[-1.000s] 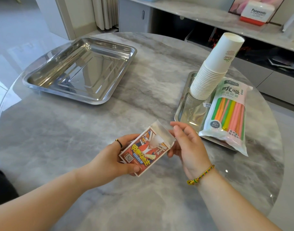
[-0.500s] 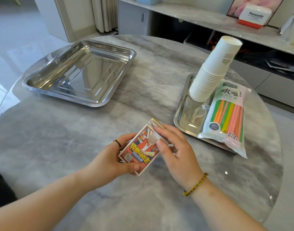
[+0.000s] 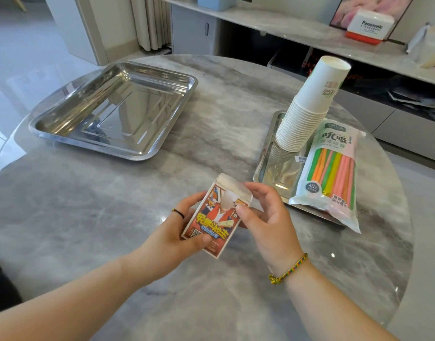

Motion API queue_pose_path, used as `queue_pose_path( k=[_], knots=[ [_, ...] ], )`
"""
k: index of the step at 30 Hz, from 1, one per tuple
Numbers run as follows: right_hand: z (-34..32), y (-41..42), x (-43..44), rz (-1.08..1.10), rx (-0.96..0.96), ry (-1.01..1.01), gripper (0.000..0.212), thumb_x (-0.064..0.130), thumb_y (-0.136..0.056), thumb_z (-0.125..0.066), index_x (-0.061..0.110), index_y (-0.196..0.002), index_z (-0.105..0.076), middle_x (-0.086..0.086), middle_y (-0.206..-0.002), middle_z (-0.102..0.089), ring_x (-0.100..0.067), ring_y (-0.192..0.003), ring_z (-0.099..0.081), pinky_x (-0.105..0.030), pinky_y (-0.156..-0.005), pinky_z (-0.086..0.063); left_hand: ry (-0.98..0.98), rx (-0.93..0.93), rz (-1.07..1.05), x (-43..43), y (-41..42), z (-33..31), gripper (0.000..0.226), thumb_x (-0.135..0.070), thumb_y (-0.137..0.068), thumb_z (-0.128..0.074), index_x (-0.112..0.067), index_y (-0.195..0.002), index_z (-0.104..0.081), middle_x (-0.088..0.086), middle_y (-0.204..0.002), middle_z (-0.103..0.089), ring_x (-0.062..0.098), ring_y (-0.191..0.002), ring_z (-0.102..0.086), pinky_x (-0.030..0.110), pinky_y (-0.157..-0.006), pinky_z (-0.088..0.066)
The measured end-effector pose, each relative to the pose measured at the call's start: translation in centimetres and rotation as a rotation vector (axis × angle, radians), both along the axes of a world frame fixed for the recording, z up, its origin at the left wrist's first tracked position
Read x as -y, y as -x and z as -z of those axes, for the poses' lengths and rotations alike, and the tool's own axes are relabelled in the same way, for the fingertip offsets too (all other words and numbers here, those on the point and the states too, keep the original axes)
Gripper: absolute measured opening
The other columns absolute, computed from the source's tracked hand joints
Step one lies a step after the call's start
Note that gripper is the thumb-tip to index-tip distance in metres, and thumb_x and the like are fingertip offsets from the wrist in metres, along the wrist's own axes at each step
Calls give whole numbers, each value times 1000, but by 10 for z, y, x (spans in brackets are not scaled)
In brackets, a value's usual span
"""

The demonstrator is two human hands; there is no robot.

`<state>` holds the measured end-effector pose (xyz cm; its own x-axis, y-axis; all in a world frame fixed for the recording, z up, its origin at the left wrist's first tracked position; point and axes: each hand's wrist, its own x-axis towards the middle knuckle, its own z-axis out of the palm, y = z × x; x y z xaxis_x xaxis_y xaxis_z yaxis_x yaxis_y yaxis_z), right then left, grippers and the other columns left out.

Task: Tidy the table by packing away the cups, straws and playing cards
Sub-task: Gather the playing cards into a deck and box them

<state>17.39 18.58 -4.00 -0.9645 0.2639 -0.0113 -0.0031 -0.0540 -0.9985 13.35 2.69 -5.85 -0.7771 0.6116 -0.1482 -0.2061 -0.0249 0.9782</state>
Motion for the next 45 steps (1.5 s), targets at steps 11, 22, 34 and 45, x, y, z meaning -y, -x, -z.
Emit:
queue_pose_path(
  k=[11,22,34,45],
  knots=[
    [5,-3,8,46,-24,-45,34,-7,-78,-60,27,-76,-61,25,-114,-50,1,-57,-57,-13,-62,-51,42,-166,45,-1,20,-16,61,13,-80,-52,-41,-108,-46,-8,-97,-64,7,-85,-67,22,-72,-55],
    [-6,-4,4,-52,-109,-214,31,5,-70,-64,35,-63,-67,24,-76,-70,9,-77,-62,-4,-69,-45,258,-591,8,3,18,-14,42,-7,-73,-60,-42,-93,-47,-18,-87,-60,-7,-81,-58,7,-77,-46],
    [-8,2,4,82,-69,-102,27,-2,-76,-62,25,-76,-57,9,-67,-64,1,-64,-60,-22,-63,-53,217,-745,-194,-3,19,-5,44,-5,-68,-58,-36,-100,-60,-16,-116,-44,-11,-107,-45,8,-90,-41],
    [-10,1,3,6,-64,-89,22,3,-82,-57,22,-71,-61,13,-57,-64,2,-56,-58,-15,-58,-52,162,-504,-404,-40,-9,11,71,-5,-54,-82,-38,-98,-38,-18,-97,-48,-19,-85,-51,-3,-68,-38]
  ],
)
